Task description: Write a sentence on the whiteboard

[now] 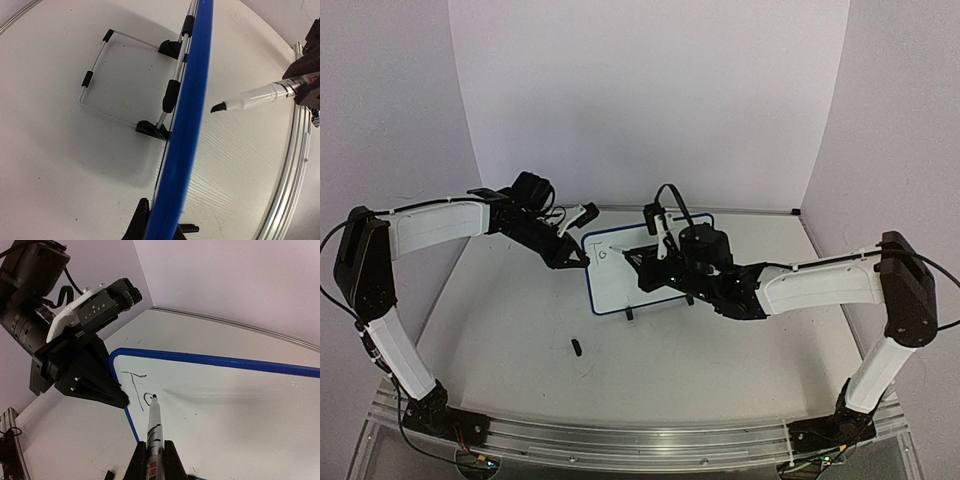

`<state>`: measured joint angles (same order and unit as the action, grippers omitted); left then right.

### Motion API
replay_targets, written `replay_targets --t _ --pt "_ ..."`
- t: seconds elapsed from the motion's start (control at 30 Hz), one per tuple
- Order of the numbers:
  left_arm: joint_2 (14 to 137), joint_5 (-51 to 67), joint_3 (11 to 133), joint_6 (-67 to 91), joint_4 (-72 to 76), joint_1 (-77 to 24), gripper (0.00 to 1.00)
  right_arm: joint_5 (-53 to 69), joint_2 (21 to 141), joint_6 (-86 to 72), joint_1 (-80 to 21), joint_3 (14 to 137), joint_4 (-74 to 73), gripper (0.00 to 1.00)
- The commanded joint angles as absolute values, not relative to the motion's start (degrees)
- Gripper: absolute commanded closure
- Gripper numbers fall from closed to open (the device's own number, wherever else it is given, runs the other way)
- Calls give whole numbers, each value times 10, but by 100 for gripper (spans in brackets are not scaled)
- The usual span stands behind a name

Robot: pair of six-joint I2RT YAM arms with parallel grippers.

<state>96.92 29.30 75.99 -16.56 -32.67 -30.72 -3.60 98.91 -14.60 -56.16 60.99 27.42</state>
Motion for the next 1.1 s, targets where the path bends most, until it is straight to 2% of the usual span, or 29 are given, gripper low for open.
replay_targets --t 0.0,1.07 --pt "978 270 765 -172 -333 -309 100 -35 993 -152 -556 615 289 100" --pt "981 263 765 -175 -335 -313 100 -4 1027 -149 -543 639 271 100"
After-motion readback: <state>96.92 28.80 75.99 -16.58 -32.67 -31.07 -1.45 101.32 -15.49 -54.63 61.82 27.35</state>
